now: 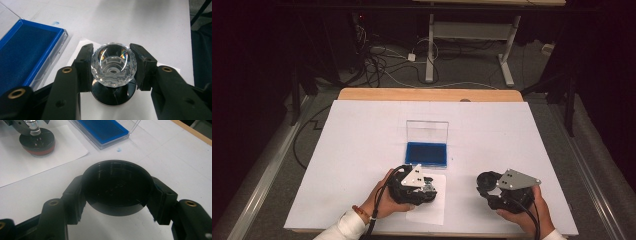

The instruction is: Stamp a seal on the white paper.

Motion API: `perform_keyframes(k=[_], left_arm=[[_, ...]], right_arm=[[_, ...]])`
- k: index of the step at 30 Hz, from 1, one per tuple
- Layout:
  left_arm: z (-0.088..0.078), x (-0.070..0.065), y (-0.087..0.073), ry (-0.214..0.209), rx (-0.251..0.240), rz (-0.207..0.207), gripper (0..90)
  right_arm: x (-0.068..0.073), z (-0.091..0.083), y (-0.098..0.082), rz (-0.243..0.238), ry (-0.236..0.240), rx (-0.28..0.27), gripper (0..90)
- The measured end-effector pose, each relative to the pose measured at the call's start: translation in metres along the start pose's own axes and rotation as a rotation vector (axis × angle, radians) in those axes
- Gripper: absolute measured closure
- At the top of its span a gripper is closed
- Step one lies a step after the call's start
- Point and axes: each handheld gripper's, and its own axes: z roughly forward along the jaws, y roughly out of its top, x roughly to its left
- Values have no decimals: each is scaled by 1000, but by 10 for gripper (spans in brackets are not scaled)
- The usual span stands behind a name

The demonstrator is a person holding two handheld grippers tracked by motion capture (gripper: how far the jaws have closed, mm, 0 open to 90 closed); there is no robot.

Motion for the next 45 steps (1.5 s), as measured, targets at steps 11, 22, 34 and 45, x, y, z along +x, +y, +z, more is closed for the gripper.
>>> perform_keyframes(k=[11,22,34,45], left_arm=[[2,1,-2,-10,6,-4,549],[3,2,-2,-14,15,-10,549],[4,4,-2,-26,20,-18,548],[4,4,-2,-31,23,-20,547]], right_arm=[[0,0,0,-2,1,3,386],[1,1,0,-5,3,7,386],[2,1,1,-7,4,7,386],[2,1,1,-4,5,5,386]])
